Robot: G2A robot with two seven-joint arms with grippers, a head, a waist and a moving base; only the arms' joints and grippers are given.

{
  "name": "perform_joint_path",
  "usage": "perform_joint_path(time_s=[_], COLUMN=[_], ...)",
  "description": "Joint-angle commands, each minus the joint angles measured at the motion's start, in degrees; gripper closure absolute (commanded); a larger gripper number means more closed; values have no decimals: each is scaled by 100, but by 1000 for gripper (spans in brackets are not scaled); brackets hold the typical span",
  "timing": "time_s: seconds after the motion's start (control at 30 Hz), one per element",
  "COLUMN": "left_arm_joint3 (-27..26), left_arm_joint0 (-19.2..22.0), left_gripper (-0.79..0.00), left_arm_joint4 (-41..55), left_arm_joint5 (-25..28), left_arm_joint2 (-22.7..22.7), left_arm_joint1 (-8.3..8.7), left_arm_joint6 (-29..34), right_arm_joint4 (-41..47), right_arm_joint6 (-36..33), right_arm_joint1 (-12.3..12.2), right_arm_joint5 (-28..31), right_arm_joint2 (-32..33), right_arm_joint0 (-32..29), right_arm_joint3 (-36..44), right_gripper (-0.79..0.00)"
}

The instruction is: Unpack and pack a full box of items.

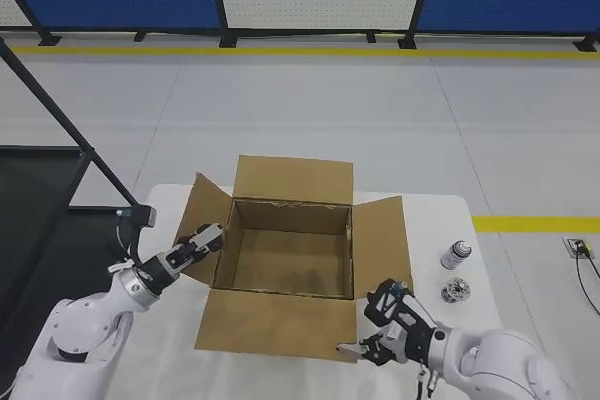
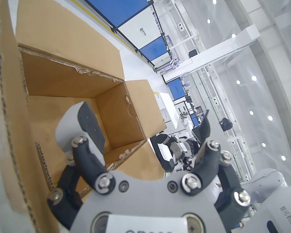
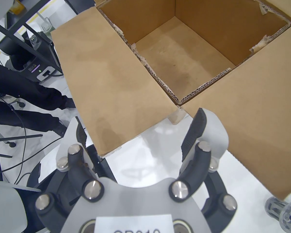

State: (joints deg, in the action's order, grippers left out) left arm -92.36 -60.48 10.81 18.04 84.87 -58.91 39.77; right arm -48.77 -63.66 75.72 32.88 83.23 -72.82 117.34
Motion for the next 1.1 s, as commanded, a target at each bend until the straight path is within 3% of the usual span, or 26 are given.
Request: perform_joint_path(time_s=[0.0,0.4,0.67,0.87,0.93,1.07], left_arm_joint3=[-10,-41,-26,-35,-36,-41], left_arm_joint0=[-25,-69,-26,-3,2,19], left_gripper=[-785,-785,-785,-785,-785,-785], left_arm_joint4=[3,3,-20,-34,-39,-62], left_arm_joint5=[3,-9,-13,-28,-33,-59], left_arm_joint2=[23,34,-18,-40,-58,-110], left_arm_joint1=[4,9,5,5,4,-1], left_arm_joint6=[-11,-59,-65,-58,-48,-50], right_arm_joint4=[-11,1,115,206,154,102], right_arm_joint6=[2,-54,554,1292,1512,1517], right_arm_joint1=[-11,-141,-250,-305,-307,-309], right_arm_joint5=[-86,-342,-319,-795,-1223,-1288], right_arm_joint2=[-82,-91,397,1170,1414,1442], right_arm_joint0=[121,397,-54,-576,-736,-760], right_arm_joint3=[-94,-297,312,992,1148,1184], right_gripper=[-785,-785,-785,-785,-785,-785])
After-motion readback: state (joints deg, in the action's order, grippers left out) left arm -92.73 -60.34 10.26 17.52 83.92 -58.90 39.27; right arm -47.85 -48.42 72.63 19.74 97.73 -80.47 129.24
